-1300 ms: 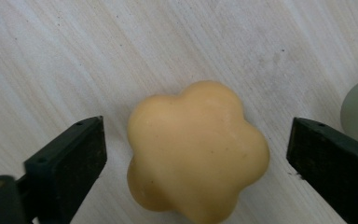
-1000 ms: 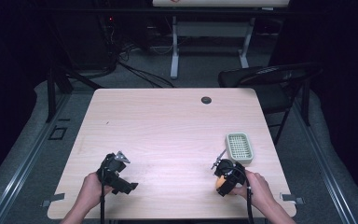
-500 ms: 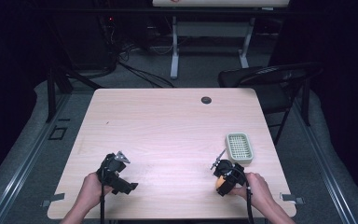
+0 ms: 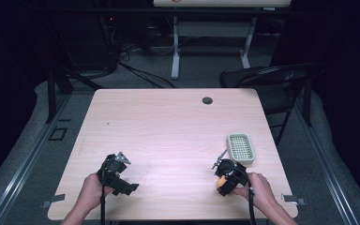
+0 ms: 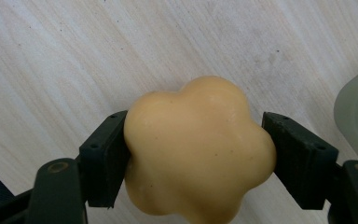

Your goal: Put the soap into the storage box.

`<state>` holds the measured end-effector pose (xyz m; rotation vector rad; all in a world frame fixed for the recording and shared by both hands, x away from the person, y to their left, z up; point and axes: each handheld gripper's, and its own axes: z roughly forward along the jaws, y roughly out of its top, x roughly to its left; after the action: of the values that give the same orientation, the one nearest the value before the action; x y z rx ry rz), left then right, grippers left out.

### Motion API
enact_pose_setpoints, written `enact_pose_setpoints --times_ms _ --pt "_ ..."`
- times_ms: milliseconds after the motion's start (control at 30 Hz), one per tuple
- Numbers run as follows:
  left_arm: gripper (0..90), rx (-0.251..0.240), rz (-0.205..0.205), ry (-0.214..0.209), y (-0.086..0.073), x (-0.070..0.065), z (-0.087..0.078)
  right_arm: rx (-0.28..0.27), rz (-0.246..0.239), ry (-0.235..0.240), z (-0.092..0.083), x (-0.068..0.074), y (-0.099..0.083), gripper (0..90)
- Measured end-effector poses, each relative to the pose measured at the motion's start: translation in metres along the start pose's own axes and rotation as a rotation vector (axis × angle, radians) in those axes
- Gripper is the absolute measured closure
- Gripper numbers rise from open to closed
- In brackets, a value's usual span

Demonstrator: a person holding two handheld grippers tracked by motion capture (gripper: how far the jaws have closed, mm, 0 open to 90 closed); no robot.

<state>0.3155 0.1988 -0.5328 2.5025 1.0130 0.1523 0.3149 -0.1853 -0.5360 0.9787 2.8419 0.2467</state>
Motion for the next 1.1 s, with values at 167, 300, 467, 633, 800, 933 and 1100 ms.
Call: enact_pose_setpoints --times_ms 167,300,467,633,800,933,1100 --pt "3.7 0.001 0.0 -0.001 0.0 0.0 0.0 -0.007 0.001 -0.008 -0.004 -0.002 -0.001 26.6" --pt "3.7 0.001 0.0 -0.001 0.0 0.0 0.001 -0.004 0.0 -0.014 -0.005 -0.003 -0.002 26.6" --pt "3.8 0.001 0.0 -0.002 0.0 0.0 0.0 -0.001 -0.001 -0.022 -0.006 -0.005 -0.003 26.6" --pt "3.8 -0.001 0.002 -0.002 0.0 0.0 0.0 -0.004 0.01 -0.028 -0.009 -0.007 -0.006 26.6" --pt "3.8 0.0 0.003 -0.001 0.0 0.0 0.001 -0.006 0.018 -0.035 -0.012 -0.01 -0.007 26.6" --pt "3.8 0.0 0.003 -0.001 0.0 -0.001 0.001 -0.013 0.024 -0.034 -0.014 -0.012 -0.008 26.6" --pt "3.8 0.001 0.005 0.0 0.0 -0.001 0.001 -0.014 0.031 -0.04 -0.017 -0.016 -0.01 26.6"
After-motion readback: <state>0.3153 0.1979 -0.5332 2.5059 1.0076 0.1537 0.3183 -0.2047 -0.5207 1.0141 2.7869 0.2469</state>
